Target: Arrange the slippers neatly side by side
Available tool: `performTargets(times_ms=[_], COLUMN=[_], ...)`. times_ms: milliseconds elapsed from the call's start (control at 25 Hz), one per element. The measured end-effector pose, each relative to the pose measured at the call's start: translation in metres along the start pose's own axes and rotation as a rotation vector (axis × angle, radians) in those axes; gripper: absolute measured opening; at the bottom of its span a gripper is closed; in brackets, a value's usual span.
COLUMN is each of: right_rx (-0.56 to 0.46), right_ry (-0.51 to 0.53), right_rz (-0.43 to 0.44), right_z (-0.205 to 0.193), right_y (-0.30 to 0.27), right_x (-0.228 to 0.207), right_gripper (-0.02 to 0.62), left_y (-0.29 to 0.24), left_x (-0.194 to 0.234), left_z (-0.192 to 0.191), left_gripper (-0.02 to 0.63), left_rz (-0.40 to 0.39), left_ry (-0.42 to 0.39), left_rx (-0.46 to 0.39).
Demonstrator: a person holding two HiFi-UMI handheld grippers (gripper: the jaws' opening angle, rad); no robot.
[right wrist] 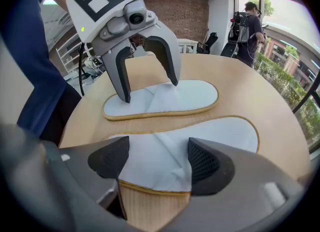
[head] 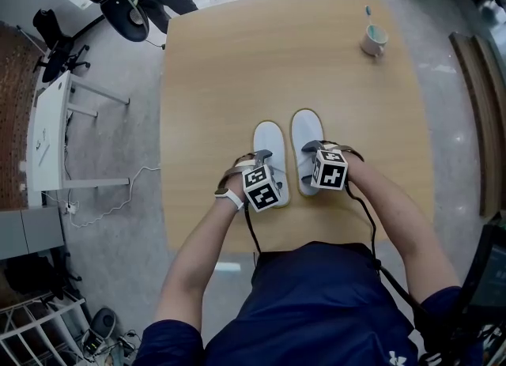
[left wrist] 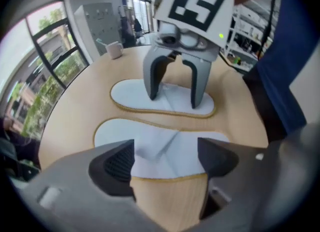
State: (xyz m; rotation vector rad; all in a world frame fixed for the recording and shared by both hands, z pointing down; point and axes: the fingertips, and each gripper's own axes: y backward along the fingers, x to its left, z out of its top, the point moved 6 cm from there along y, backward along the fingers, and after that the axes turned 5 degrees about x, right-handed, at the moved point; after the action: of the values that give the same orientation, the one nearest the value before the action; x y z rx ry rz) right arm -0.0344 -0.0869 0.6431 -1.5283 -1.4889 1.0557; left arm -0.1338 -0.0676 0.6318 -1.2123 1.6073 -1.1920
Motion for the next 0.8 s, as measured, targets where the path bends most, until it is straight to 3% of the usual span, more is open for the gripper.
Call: performTargets(times_ms=[120,320,800], right_rx=[-0.001,-0.006,-0.042], right_ry=[-0.004,-0.004,-0.028], right_rz=[0.000,-0.001,-0.011], right_z=[0.000,0.002,0.002], right_y=[0.000,0.000,-0.001], right_x=[0.001,0.004,0.019], right_gripper=[0.376,0.376,0.376], left_y=[-0.011,-0.013,-0.017], left_x=[-0.010,-0.011,-0.013], left_z=[-0.004,-0.007,-0.001], left_gripper=[0.395,0.365,0.367], left_rz=[-0.010,-0.070,-0.103], left_ry=[-0.077,0.002,-0.047], left_rx=[0.044,0.025,0.085])
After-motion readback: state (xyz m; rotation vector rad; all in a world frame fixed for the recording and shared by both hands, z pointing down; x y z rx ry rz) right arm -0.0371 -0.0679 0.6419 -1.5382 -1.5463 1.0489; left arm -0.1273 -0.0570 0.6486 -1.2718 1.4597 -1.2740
